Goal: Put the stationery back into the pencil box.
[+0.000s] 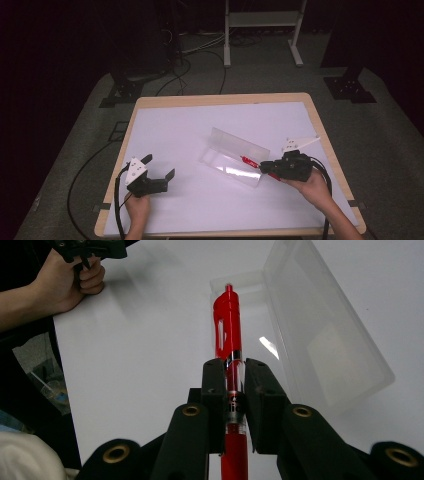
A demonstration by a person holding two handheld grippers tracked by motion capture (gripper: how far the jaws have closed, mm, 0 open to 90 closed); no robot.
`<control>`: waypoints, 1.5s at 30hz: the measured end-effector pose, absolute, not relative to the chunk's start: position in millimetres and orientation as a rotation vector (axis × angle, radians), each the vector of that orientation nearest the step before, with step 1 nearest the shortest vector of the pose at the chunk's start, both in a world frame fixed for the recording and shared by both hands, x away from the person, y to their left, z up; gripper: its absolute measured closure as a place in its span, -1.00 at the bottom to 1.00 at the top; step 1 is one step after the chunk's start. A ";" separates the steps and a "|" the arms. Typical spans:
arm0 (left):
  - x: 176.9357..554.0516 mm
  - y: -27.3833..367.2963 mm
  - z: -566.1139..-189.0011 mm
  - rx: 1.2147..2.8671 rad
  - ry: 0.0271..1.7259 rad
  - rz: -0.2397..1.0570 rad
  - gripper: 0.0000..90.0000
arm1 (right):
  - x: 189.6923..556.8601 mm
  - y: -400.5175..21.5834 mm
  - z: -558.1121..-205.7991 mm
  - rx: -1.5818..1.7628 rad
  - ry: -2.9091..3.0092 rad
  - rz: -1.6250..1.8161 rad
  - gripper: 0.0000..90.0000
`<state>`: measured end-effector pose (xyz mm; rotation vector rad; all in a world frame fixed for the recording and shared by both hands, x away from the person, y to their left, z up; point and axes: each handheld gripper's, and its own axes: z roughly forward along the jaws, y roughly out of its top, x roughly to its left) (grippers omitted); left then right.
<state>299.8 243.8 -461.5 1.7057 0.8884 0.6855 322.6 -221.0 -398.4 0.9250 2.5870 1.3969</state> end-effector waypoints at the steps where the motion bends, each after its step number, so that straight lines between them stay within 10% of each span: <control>1: 299.8 243.8 -461.5 1.705 0.889 0.685 -1.00 | 323.4 -219.6 -398.0 0.918 2.589 1.399 0.75; 45: 300.0 244.2 -461.6 1.702 0.889 0.683 -1.00 | 368.0 -165.9 -401.0 0.862 2.642 1.305 0.75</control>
